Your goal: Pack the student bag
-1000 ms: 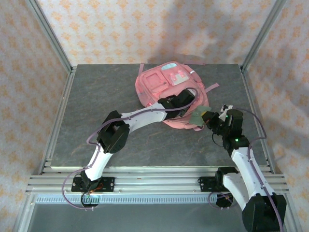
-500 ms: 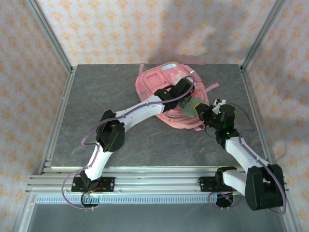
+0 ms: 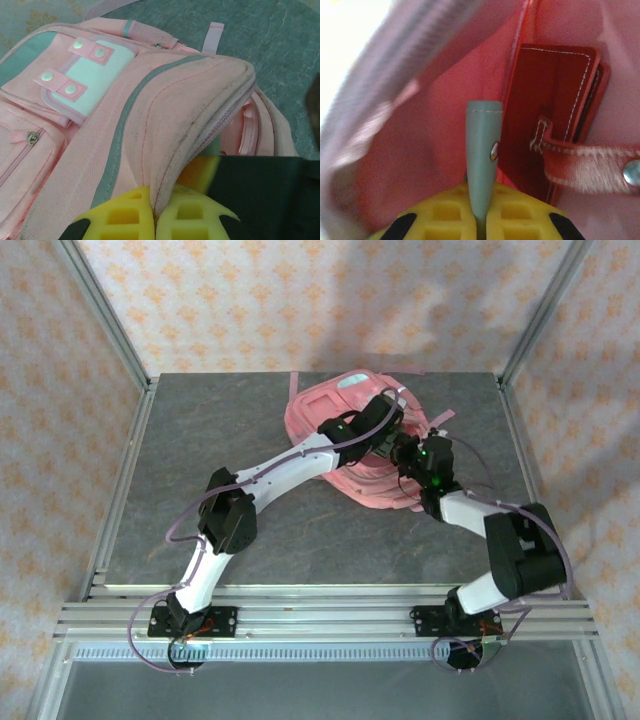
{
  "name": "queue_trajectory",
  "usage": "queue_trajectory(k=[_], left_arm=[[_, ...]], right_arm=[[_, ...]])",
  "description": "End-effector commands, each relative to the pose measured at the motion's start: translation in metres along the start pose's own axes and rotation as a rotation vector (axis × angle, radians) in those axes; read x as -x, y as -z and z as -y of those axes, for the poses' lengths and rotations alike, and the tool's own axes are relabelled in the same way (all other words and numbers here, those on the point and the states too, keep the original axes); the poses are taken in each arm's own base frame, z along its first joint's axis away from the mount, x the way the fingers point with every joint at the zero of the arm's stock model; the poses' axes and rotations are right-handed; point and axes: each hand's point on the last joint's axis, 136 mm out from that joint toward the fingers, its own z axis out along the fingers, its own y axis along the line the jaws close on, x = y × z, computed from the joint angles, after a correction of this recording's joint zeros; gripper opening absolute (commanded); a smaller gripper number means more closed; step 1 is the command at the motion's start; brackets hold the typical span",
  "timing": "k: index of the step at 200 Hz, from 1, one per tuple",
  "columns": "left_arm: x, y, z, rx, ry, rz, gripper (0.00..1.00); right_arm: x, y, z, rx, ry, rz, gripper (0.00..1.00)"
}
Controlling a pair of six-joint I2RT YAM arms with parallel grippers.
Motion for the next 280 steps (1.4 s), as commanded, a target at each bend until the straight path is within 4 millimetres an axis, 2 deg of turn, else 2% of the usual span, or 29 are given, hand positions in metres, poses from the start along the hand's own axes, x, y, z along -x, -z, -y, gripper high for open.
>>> queue_trajectory(k=[1, 16, 30, 48, 65, 101, 107, 110, 135, 147, 153, 176, 188, 194, 197, 207, 233, 253, 271, 274, 280], left_arm=[[0.069, 0.049, 0.014, -0.094, 0.097, 0.199, 0.0], [0.07, 0.049, 0.013, -0.094, 0.103, 0.201, 0.0], [0.067, 0.048, 0.013, -0.092, 0.102, 0.193, 0.0], [0.064, 0.046, 0.011, -0.088, 0.103, 0.185, 0.0], [0.062, 0.043, 0.009, -0.087, 0.114, 0.18, 0.0], [0.06, 0.04, 0.009, -0.1, 0.132, 0.181, 0.0], [0.059, 0.039, 0.011, -0.109, 0.136, 0.177, 0.0], [0.059, 0.039, 0.011, -0.112, 0.138, 0.176, 0.0], [0.05, 0.035, 0.019, -0.156, 0.152, 0.153, 0.0], [0.044, 0.035, 0.023, -0.178, 0.158, 0.13, 0.25], [0.041, 0.036, 0.023, -0.179, 0.164, 0.123, 0.35], [0.03, 0.046, 0.007, -0.141, 0.197, 0.127, 0.49], [0.024, 0.051, -0.011, -0.127, 0.251, 0.137, 0.54], [0.011, 0.044, -0.021, -0.121, 0.278, 0.12, 0.57], [0.015, 0.055, -0.027, -0.127, 0.297, 0.14, 0.57], [0.007, 0.057, -0.045, -0.124, 0.35, 0.14, 0.6], [-0.028, 0.038, -0.084, -0.097, 0.475, 0.058, 0.65], [-0.047, 0.017, -0.092, -0.115, 0.518, -0.008, 0.66], [-0.05, 0.005, -0.095, -0.112, 0.521, -0.027, 0.67], [-0.059, -0.006, -0.095, -0.106, 0.519, -0.051, 0.67], [-0.062, -0.012, -0.094, -0.105, 0.519, -0.065, 0.67]], right_arm=[[-0.004, -0.022, -0.037, 0.101, -0.004, 0.014, 0.11], [-0.011, -0.027, -0.029, 0.056, 0.008, -0.004, 0.19], [-0.015, -0.022, -0.018, 0.008, 0.022, -0.019, 0.28], [-0.016, -0.007, -0.005, -0.085, 0.088, -0.022, 0.38], [-0.014, 0.015, 0.008, -0.185, 0.152, -0.013, 0.43], [-0.003, 0.064, 0.021, -0.284, 0.229, 0.034, 0.42], [-0.003, 0.068, 0.027, -0.305, 0.235, 0.035, 0.42], [-0.002, 0.073, 0.021, -0.29, 0.241, 0.043, 0.42], [-0.004, 0.09, 0.024, -0.312, 0.266, 0.042, 0.4], [-0.007, 0.095, 0.025, -0.312, 0.275, 0.033, 0.38], [-0.009, 0.097, 0.025, -0.307, 0.282, 0.025, 0.38], [-0.018, 0.103, 0.025, -0.31, 0.323, -0.004, 0.37], [-0.025, 0.104, 0.025, -0.313, 0.349, -0.032, 0.37], [-0.029, 0.104, 0.024, -0.308, 0.363, -0.047, 0.37], [-0.031, 0.105, 0.024, -0.306, 0.369, -0.053, 0.37], [-0.036, 0.106, 0.025, -0.305, 0.383, -0.07, 0.37], [-0.049, 0.108, 0.026, -0.29, 0.42, -0.115, 0.38], [-0.057, 0.108, 0.027, -0.28, 0.432, -0.141, 0.38], [-0.061, 0.107, 0.024, -0.268, 0.444, -0.147, 0.37], [-0.061, 0.107, 0.024, -0.268, 0.444, -0.146, 0.37], [-0.06, 0.107, 0.025, -0.271, 0.442, -0.143, 0.37]])
